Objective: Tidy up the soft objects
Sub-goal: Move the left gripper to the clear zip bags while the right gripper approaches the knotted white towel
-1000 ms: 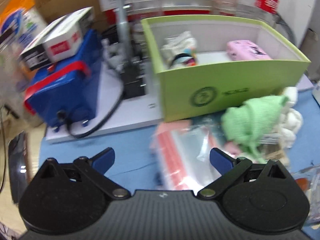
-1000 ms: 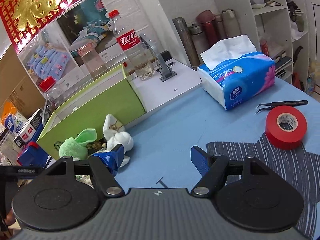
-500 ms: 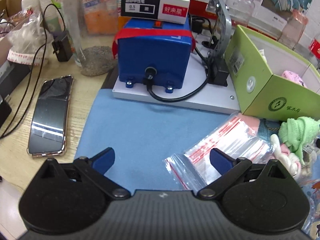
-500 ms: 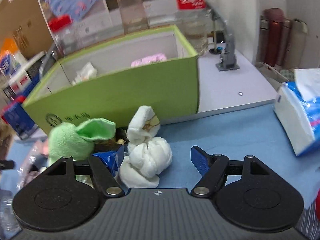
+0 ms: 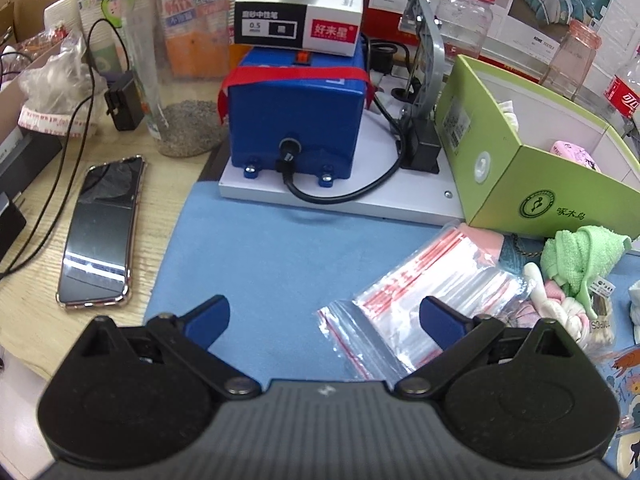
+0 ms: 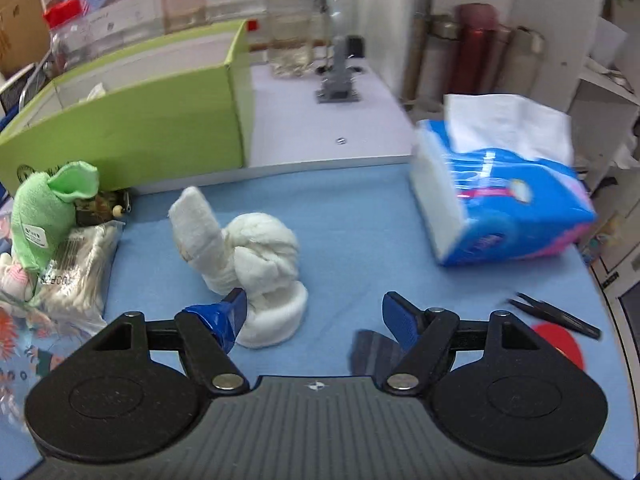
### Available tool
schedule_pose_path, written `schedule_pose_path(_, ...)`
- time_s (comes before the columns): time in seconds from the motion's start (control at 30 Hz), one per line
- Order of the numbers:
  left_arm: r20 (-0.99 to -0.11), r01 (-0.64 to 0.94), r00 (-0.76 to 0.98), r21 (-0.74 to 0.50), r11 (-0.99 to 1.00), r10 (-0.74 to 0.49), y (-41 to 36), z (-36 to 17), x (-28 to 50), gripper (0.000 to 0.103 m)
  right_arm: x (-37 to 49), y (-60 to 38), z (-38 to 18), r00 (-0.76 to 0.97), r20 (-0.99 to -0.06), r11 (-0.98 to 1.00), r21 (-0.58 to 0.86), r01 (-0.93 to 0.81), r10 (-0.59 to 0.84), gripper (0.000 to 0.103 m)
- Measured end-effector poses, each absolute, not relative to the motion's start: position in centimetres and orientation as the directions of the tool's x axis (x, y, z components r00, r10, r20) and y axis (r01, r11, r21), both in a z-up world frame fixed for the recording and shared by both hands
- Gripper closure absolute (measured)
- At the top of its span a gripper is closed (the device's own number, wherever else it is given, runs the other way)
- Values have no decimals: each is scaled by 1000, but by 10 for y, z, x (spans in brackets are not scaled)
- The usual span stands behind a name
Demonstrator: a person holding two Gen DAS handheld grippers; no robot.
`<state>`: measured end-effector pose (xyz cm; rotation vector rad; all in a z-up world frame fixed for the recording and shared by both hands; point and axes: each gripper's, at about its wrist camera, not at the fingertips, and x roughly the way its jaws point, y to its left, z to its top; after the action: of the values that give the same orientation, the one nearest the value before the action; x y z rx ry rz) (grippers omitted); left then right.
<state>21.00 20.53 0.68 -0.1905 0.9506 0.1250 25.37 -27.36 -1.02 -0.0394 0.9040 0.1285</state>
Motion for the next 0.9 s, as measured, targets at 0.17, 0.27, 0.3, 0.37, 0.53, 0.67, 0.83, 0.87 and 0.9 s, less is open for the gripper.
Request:
schedule_pose_path(0.17, -803, -147, 595, -149, 978, -33, 196, 19, 211, 4, 233, -280, 7, 682, -705, 981, 153, -122, 195, 42)
schedule_pose_path(0.27, -797, -66, 600, -136, 988, -70, 185, 24, 216, 4, 234, -276, 3, 679, -700, 974, 196, -117, 222, 42)
schedule_pose_path(0.3, -799, -40, 596, -132, 990, -82, 181, 24, 220, 4, 235, -274, 1, 672, -705, 973, 197, -121, 226, 42)
schedule_pose_path(0.37, -811, 28, 573, -127, 991, -120, 172, 20, 230, 4, 240, -265, -7, 655, -722, 974, 190, -125, 225, 42)
schedule_pose_path(0.53, -837, 203, 510, -107, 973, -199, 148, 10, 252, 4, 242, -270, -15, 638, -741, 977, 189, -98, 208, 42)
schedule_pose_path(0.67, -858, 143, 507, -18, 990, -89, 147, -3, 267, 4, 245, -269, -14, 639, -740, 976, 195, -97, 211, 42)
schedule_pose_path(0.83, -854, 33, 513, -79, 996, -85, 178, -9, 264, 4, 250, -264, -11, 650, -724, 973, 192, -128, 228, 42)
schedule_pose_path(0.87, -854, 40, 511, -93, 995, -100, 181, -10, 263, 4, 252, -263, -11, 650, -725, 973, 191, -132, 230, 42)
schedule_pose_path(0.9, -856, 49, 507, -92, 995, -104, 182, -10, 263, 4, 254, -262, -13, 647, -727, 973, 188, -131, 227, 42)
